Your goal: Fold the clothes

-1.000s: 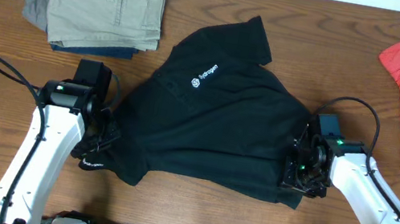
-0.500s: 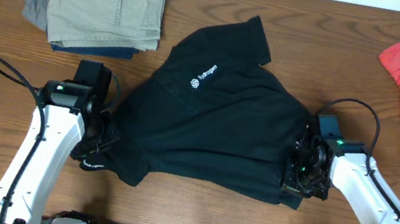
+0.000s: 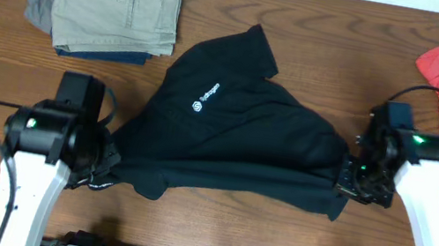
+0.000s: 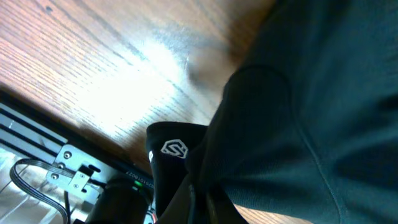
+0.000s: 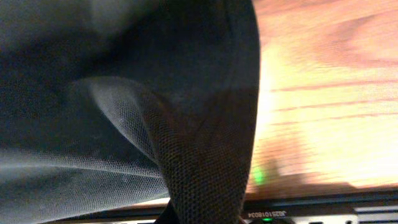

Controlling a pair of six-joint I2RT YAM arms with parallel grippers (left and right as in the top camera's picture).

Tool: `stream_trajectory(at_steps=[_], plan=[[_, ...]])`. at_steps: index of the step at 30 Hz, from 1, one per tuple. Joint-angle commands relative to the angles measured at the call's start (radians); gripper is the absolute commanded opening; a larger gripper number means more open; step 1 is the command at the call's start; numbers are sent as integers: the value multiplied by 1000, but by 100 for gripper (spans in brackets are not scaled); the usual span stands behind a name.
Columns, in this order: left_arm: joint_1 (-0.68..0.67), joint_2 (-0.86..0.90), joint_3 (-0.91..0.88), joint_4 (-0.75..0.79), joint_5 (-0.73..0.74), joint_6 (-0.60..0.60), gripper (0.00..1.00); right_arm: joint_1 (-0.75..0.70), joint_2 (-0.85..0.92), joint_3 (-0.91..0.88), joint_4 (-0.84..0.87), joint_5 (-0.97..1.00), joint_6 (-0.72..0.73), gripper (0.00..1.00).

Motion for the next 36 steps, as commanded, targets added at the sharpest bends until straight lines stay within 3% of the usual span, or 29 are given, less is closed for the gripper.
stream_trajectory(at_steps=[1, 9, 11, 22, 27, 30, 34, 36], plan=[[3, -37, 18, -15, -10, 3, 6, -31, -115, 27, -24, 33, 21, 1], [3, -43, 18, -52, 64, 37, 6, -36, -331, 26, -105, 31, 21, 8], [3, -43, 18, -59, 77, 45, 6, -36, -358, 26, -113, 30, 21, 14], [3, -43, 17, -129, 96, 82, 6, -36, -367, 26, -135, 9, 26, 12], [3, -43, 16, -154, 95, 82, 6, -36, -367, 26, -146, -70, 25, 19], [3, -43, 16, -168, 95, 82, 6, -36, -367, 26, -160, -111, 25, 16], [3, -43, 16, -176, 95, 82, 6, -36, -370, 27, -164, -109, 25, 2], [3, -43, 16, -172, 95, 82, 6, -36, -371, 27, -155, -109, 25, 1]])
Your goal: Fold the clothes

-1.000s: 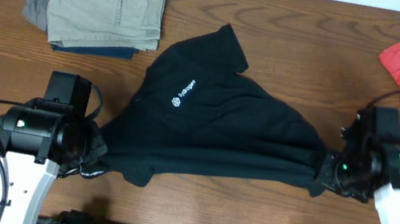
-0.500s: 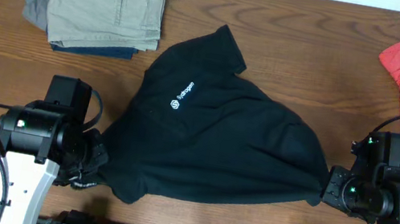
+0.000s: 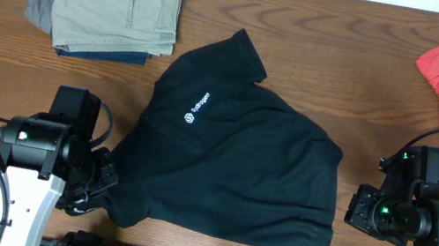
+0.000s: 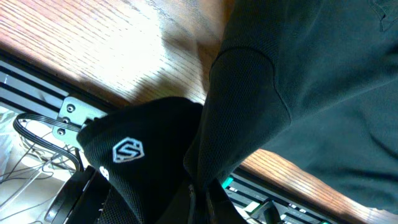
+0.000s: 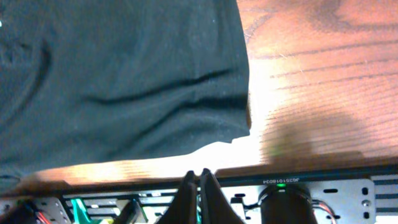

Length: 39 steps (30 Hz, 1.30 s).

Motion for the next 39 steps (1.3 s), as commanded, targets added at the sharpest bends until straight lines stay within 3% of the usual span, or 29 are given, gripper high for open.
stream_trajectory(at_steps=[1, 3, 4, 8, 10, 21, 25, 30, 35, 39], plan=[[3, -2, 13, -3, -5, 18, 6, -8, -4, 18, 13, -19, 3, 1], [3, -2, 13, 3, -5, 18, 6, -8, -3, 17, 31, -16, 3, 1], [3, -2, 13, 6, -5, 18, 6, -8, 1, 16, 44, -16, 3, 6], [3, -2, 13, 6, -5, 18, 6, -8, 27, 7, 62, -16, 3, 52], [3, -2, 13, 7, -5, 18, 6, -8, 40, -7, 57, -16, 3, 63], [3, -2, 13, 29, -5, 18, 6, -7, 93, -227, 71, -77, 37, 61], [3, -2, 13, 46, -5, 18, 6, -7, 93, -295, 211, -74, 93, 65], [3, -2, 13, 48, -5, 18, 6, -8, 129, -341, 468, -48, 119, 79], [3, -2, 13, 48, -5, 18, 6, -11, 277, -320, 701, -10, 109, 81], [3, -2, 13, 48, -5, 18, 6, -27, 459, -219, 766, -9, 61, 82]])
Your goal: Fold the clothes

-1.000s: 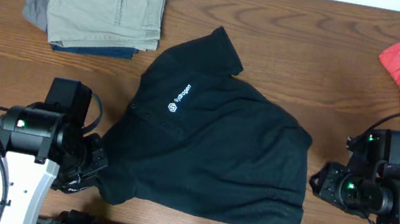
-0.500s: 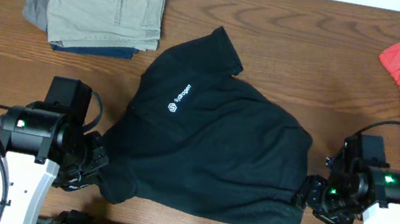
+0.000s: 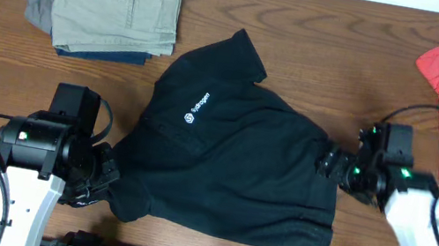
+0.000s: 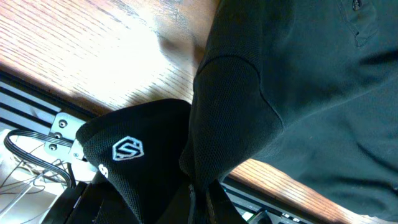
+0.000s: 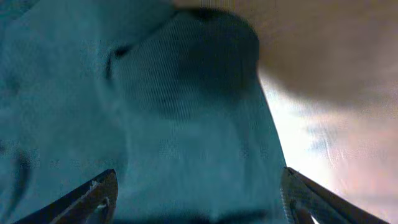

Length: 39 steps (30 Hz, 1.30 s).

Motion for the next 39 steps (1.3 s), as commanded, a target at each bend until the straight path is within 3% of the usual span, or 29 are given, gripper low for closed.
stream_trajectory(at_steps=[1, 9, 16, 22, 23, 27, 30, 39], plan=[[3, -2, 13, -3, -5, 18, 6, -27, 144, 120, 12, 21, -49, 83], [3, -2, 13, -3, -5, 18, 6, -103, 423, 396, -28, 26, -75, 79], [3, -2, 13, 28, -5, 18, 6, -95, 580, 415, -18, -153, -125, 74], [3, -2, 13, 29, -5, 18, 6, -75, 685, 415, -17, -175, -131, 70], [3, -2, 13, 27, -5, 18, 6, -73, 692, 415, -13, -175, -131, 68], [3, -2, 13, 30, -5, 18, 6, -74, 692, 417, 0, -176, -123, 26], [3, -2, 13, 38, -5, 17, 6, -74, 692, 418, 3, -178, -109, 1], [3, -2, 13, 50, -5, 17, 6, -100, 692, 484, -12, -175, -102, 1]])
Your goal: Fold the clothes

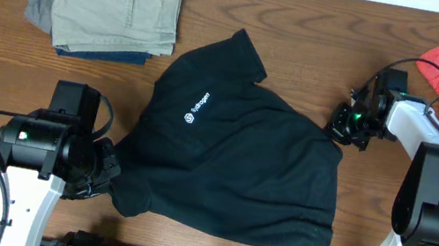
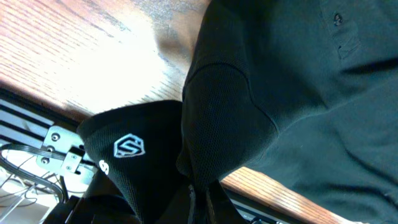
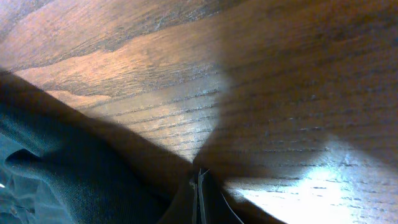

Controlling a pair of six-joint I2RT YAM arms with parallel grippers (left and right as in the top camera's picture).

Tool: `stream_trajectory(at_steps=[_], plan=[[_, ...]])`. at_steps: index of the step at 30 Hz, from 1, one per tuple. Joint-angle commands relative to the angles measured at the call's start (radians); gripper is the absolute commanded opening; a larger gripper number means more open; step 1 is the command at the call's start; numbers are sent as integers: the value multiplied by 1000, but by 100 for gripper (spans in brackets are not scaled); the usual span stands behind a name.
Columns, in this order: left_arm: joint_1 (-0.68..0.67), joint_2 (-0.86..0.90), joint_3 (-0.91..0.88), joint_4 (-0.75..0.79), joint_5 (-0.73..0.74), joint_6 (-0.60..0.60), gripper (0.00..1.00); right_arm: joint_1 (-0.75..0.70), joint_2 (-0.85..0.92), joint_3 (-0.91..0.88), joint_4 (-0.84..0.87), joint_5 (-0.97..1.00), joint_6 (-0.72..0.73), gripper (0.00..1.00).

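A black polo shirt [image 1: 231, 161] with a small white logo lies spread on the wooden table [image 1: 324, 33]. My left gripper [image 1: 106, 177] is at its near left corner, shut on a fold of the black fabric [image 2: 217, 118], which rises from between the fingertips of the left gripper [image 2: 200, 190]. My right gripper [image 1: 342, 126] is at the shirt's right shoulder tip. In the right wrist view the right gripper [image 3: 199, 180] has its jaws pressed together on the wood, beside the shirt's edge [image 3: 74, 168]. No fabric shows between them.
A stack of folded clothes, khaki on top [image 1: 114, 3], sits at the back left. A crumpled red garment lies at the back right, close behind my right arm. The table's front rail runs under both arms.
My right gripper was open over the shirt's right side. Now it is shut, farther back at the shoulder tip. The left gripper still holds its corner, hardly moved.
First both grippers held the shirt, which lay bunched between them. Then it lay spread out, with the right gripper shut and empty off its near right corner. After that the right gripper hung open over the right side; now it is shut at the shoulder tip.
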Motion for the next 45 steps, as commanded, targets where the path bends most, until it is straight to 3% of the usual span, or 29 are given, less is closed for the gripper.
stream_trajectory(at_steps=[1, 5, 9, 10, 12, 13, 15, 24, 29, 36, 45], plan=[[3, -2, 13, 2, -5, 17, 6, -16, 42, 42, -24, 40, 10, 1], [3, -2, 13, 2, -5, 17, 6, -39, 42, 121, -151, 42, -27, 2], [3, -2, 13, 8, -5, 17, 6, -56, 42, 180, -323, 142, -73, 21], [3, -2, 13, 10, -5, 17, 6, -59, 42, 183, -346, 175, -73, 30], [3, -2, 13, 13, -5, 17, 6, -63, 42, 183, -369, 236, -73, 70], [3, -2, 13, 13, -5, 17, 6, -64, 42, 181, -375, 261, -74, 83], [3, -2, 13, 13, -5, 17, 6, -64, 42, 179, -392, 270, -96, 87], [3, -2, 13, 19, -5, 17, 6, -2, 42, 103, -385, 130, -140, 77], [3, -2, 13, 19, -5, 17, 6, 37, 42, 90, -386, 130, -127, 63], [3, -2, 13, 19, -5, 17, 6, 35, 42, 90, -365, 130, -97, 1], [3, -2, 13, 21, -5, 17, 6, -13, 42, 123, -279, 130, -69, 1]])
